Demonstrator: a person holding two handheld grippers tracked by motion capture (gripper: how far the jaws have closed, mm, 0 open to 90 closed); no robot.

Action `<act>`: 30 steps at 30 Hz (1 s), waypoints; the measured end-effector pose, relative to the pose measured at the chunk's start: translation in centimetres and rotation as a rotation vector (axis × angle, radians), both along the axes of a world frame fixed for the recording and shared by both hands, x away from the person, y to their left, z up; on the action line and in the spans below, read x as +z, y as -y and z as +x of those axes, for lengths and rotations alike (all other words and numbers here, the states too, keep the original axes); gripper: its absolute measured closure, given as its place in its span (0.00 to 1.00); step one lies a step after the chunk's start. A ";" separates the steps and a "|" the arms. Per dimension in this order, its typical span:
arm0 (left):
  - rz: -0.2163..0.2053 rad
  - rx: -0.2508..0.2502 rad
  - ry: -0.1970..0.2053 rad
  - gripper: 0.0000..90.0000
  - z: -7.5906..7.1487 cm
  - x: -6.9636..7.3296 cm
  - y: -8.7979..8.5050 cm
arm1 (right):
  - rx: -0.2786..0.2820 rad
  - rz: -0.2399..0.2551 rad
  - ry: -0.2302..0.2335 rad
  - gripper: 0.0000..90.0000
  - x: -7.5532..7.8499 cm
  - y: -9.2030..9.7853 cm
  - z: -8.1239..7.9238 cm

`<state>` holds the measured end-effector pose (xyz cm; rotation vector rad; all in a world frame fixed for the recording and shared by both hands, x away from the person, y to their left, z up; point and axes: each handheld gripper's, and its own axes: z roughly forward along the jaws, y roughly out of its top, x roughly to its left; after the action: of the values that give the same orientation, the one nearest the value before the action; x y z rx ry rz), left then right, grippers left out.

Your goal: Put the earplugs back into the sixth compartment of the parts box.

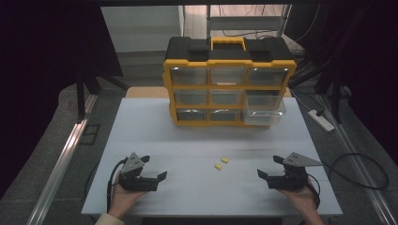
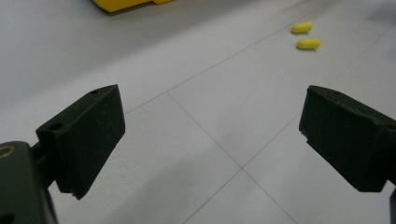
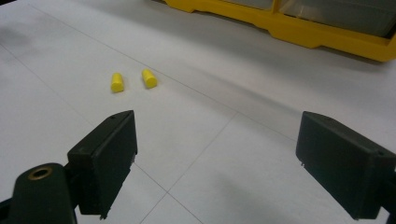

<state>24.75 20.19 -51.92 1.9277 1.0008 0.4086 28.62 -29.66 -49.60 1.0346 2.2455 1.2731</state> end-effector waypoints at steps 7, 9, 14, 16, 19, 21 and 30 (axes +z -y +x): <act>-0.004 0.002 0.009 0.08 -0.1 0.1 0.0 | -0.004 0.002 -0.010 0.14 -0.1 0.0 0.1; -0.003 0.002 0.012 0.08 -0.1 0.1 0.0 | -0.006 0.000 -0.012 0.14 -0.1 -0.1 0.2; -0.015 -0.001 0.032 0.08 -0.1 0.3 -0.1 | -0.014 -0.015 -0.012 0.15 -0.1 -0.1 0.5; -0.019 -0.003 0.036 0.08 -0.2 0.3 0.0 | -0.018 -0.004 -0.015 0.15 -0.1 -0.1 0.8; -0.008 -0.004 0.035 0.08 -0.1 0.3 0.1 | -0.025 -0.012 -0.019 0.16 -0.1 -0.2 1.1; -0.013 0.000 0.030 0.08 0.0 0.3 0.2 | -0.024 -0.010 -0.014 0.16 0.2 -0.5 1.2; -0.017 -0.005 0.023 0.08 0.0 0.2 0.3 | 0.015 -0.032 -0.009 0.17 1.2 -2.1 2.0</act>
<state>24.78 19.88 -51.67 1.9058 0.9812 0.4178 30.58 -27.52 -48.36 1.0160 2.2764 1.2370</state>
